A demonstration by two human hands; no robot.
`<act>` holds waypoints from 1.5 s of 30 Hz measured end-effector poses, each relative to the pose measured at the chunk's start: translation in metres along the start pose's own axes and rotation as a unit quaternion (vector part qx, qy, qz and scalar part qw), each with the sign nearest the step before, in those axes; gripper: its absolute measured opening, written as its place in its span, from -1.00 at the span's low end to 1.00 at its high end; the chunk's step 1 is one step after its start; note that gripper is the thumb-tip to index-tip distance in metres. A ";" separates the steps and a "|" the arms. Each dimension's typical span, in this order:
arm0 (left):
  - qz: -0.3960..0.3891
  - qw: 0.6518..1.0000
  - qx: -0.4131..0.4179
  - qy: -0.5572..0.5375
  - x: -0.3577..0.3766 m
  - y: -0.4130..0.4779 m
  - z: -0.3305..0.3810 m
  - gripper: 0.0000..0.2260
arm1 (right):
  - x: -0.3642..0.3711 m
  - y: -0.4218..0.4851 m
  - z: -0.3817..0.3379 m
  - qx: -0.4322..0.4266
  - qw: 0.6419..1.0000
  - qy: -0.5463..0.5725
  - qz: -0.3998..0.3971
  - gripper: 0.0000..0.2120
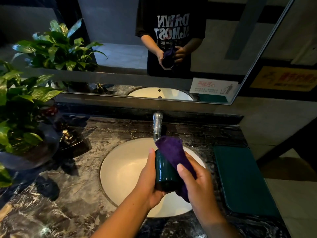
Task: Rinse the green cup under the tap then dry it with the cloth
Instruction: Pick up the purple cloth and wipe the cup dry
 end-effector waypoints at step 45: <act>-0.046 0.999 -0.006 0.024 -0.004 0.005 0.001 -0.49 | -0.024 -0.005 0.005 -0.005 0.999 0.016 0.047 -0.73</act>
Point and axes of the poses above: each hand's wrist, its own y-axis towards the middle knuckle, its own x-axis out of the palm, z = x × y, the point moved 10 cm from there along y, towards the middle knuckle, and after that the axes turned 14 degrees about y, right-handed, at the moved point
